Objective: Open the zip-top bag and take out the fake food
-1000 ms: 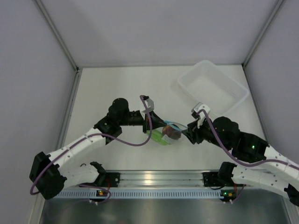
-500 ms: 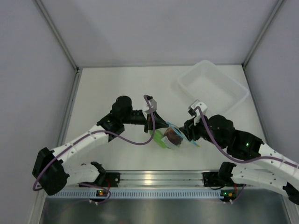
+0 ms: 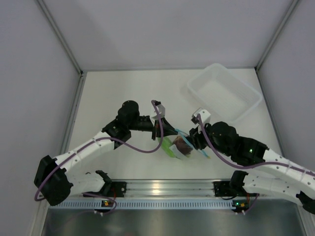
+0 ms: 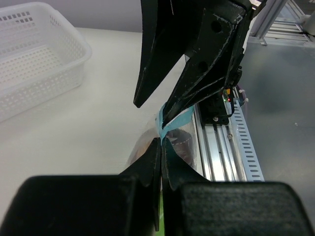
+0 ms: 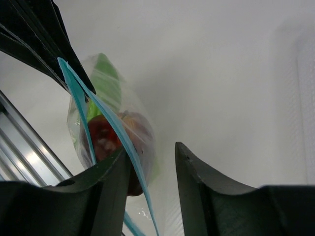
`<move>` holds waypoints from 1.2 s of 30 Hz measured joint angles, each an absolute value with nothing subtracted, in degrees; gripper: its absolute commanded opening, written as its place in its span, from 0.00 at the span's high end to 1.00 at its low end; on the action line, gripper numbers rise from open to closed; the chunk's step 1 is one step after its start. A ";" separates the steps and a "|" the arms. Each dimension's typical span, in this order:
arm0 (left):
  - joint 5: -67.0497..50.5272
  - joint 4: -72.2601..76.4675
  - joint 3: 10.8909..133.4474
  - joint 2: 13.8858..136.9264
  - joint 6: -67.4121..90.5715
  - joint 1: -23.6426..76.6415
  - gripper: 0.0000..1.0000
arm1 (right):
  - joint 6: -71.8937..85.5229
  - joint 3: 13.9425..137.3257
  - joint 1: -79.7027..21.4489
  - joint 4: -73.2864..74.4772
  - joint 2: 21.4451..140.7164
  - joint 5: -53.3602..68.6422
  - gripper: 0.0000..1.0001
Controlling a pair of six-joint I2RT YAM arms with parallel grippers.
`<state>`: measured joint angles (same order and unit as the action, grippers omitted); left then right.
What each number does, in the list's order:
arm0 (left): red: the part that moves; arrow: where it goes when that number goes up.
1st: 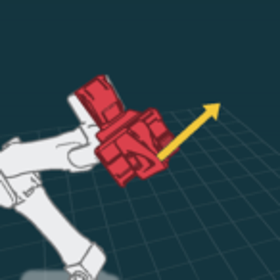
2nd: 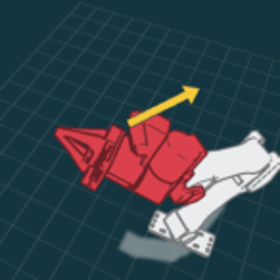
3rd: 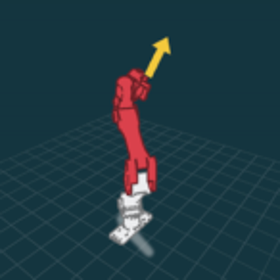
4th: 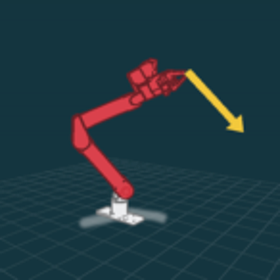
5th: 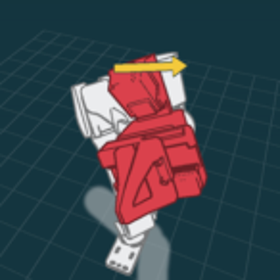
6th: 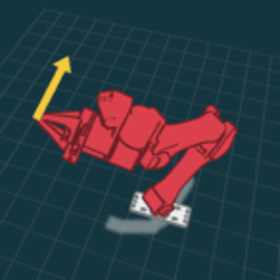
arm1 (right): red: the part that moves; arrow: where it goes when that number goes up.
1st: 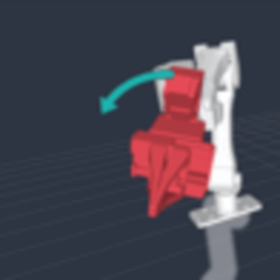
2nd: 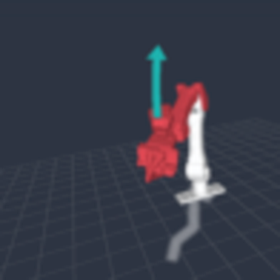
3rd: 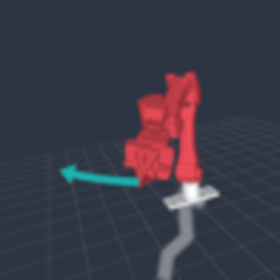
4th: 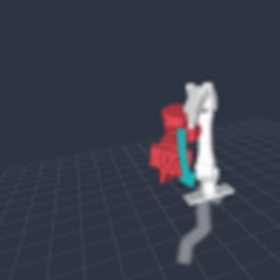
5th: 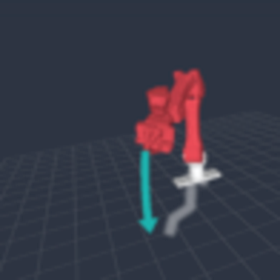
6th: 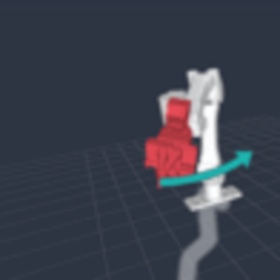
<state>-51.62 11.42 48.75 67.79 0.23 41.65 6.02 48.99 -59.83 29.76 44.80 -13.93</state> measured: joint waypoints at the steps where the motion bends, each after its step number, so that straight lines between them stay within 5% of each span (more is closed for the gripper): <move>1: -51.59 11.42 48.77 67.77 0.23 41.65 1.00 | 5.96 48.69 -59.83 29.52 44.80 -13.80 0.64; 5: -51.59 11.40 48.77 67.77 0.23 41.65 1.00 | 6.07 47.88 -59.83 28.88 44.58 -13.52 0.81; 6: -51.59 11.40 48.77 67.77 0.23 41.60 1.00 | 6.09 47.57 -59.83 28.49 44.51 -13.41 0.96; 7: -51.62 11.40 48.77 67.79 0.23 41.50 1.00 | 6.11 47.29 -59.81 28.32 44.53 -13.32 1.00; 21: -42.37 1.52 62.83 81.54 -0.34 37.74 1.00 | 21.02 46.37 -59.53 21.76 52.12 -21.26 1.00; 24: -37.30 -2.35 66.48 84.77 -0.05 38.06 0.83 | 26.98 46.39 -59.29 19.20 55.88 -25.61 1.00; 26: -33.23 -4.54 68.90 87.09 0.12 38.15 0.58 | 30.28 46.52 -59.09 18.33 58.33 -27.27 1.00; 30: -25.21 -5.56 70.70 89.89 3.11 37.47 0.43 | 35.22 46.57 -57.98 16.80 62.83 -29.04 1.00; 36: -14.81 -6.59 67.88 86.46 9.50 37.50 0.34 | 39.07 45.15 -51.59 12.64 64.31 -28.40 1.00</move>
